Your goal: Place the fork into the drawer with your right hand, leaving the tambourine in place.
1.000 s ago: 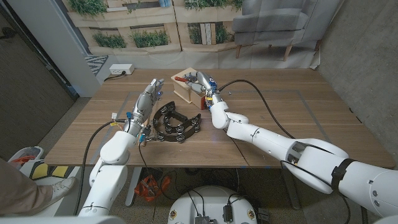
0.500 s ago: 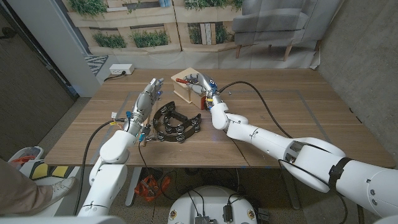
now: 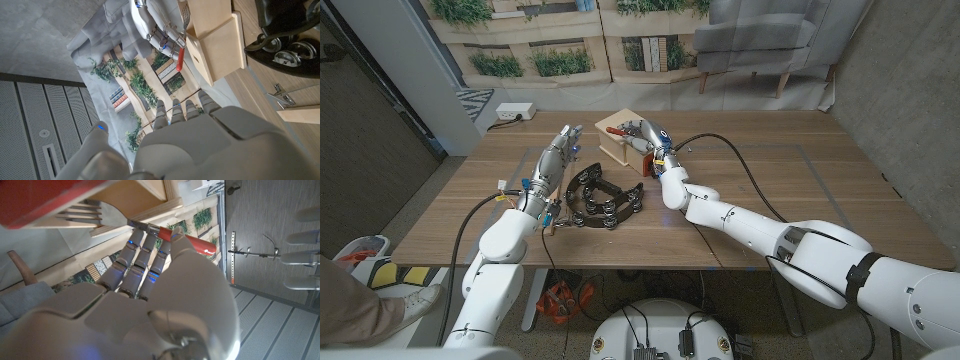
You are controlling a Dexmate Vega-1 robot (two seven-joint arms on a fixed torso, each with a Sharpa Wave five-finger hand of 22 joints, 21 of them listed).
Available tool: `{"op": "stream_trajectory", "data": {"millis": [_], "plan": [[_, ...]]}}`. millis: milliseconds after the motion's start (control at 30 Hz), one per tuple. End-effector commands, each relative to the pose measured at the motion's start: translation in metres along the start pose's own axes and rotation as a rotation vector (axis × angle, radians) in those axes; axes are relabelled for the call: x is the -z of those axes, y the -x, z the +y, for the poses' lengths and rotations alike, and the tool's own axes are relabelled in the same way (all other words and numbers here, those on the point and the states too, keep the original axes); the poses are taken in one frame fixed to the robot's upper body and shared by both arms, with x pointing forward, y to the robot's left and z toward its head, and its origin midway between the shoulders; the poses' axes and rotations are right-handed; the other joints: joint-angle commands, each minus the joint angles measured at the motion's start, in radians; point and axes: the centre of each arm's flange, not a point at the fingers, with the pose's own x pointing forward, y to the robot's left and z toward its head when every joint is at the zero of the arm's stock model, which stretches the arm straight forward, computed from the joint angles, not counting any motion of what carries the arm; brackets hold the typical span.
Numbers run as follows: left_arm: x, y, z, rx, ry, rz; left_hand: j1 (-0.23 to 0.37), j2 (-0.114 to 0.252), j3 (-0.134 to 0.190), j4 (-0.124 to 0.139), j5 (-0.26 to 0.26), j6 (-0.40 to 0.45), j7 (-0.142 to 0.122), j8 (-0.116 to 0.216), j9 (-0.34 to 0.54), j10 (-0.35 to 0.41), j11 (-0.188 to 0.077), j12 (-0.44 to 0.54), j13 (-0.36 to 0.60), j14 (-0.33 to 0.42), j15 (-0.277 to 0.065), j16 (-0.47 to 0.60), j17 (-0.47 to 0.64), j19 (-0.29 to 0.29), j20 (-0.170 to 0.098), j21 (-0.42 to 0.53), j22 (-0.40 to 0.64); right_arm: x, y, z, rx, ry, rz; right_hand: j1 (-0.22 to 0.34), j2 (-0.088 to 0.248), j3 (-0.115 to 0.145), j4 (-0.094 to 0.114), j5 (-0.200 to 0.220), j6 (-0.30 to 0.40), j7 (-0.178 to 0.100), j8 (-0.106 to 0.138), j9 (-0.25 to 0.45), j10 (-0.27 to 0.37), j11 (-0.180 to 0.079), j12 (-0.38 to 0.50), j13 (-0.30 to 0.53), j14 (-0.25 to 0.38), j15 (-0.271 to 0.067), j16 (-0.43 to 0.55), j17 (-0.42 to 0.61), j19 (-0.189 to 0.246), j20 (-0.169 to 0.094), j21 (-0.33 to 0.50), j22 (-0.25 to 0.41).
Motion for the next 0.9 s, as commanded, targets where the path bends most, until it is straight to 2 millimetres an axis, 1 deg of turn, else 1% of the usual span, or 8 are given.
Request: {"op": "stream_trajectory", "data": {"millis": [33,400,667,900], "plan": [[-0.0021,-0.0001,-0.0018,0.006,-0.003,-0.004,-0.002,0.006,0.004,-0.006,0.001,0.009,0.003,0.0,0.003,0.004,0.003,0.002,0.004,0.001,0.0,0.003,0.003,0.006,-0.001,0.003,0.004,0.0092,0.0074,0.0003,0.01,-0.017,0.033,0.024,0.032,0.014,0.004,0.007,-0.006,-0.001,0.003,0.003,0.036,-0.05,-0.005,0.0,-0.008,-0.154,-0.015,-0.001,-0.013,-0.025,0.009,0.001],[-0.0024,0.0049,-0.0023,0.001,-0.004,0.006,-0.002,0.005,0.004,-0.006,0.001,0.009,0.002,0.0,0.003,0.004,0.002,0.002,0.004,0.0,0.0,0.002,0.003,0.006,-0.002,0.003,0.004,0.0129,0.0106,0.0027,0.007,-0.024,0.05,0.022,0.033,0.016,0.006,0.007,-0.008,-0.002,0.003,0.004,0.038,-0.052,-0.008,-0.003,-0.012,-0.154,-0.023,-0.002,-0.02,-0.026,0.015,-0.001],[-0.0018,0.0077,-0.0009,-0.005,-0.005,0.006,-0.002,0.006,0.004,-0.006,0.001,0.009,0.002,0.0,0.003,0.004,0.002,0.002,0.004,0.0,0.0,0.003,0.003,0.006,-0.001,0.003,0.004,0.0118,0.0111,0.0068,-0.003,-0.028,0.05,0.021,0.032,0.016,0.006,0.008,-0.011,-0.002,0.003,0.004,0.042,-0.051,-0.01,-0.005,-0.017,-0.154,-0.032,-0.005,-0.025,-0.024,0.021,-0.002],[0.0004,0.0078,-0.0007,-0.003,0.003,0.005,-0.002,0.005,0.004,-0.006,0.001,0.01,0.003,0.0,0.003,0.005,0.001,0.003,0.004,0.001,0.0,0.003,0.003,0.006,-0.001,0.003,0.005,0.0111,0.0102,0.007,-0.003,-0.03,0.047,0.021,0.032,0.018,0.005,0.011,-0.014,0.008,0.002,0.005,0.049,-0.046,-0.011,-0.01,-0.025,-0.154,-0.043,-0.01,-0.027,-0.017,0.027,-0.004]]}}
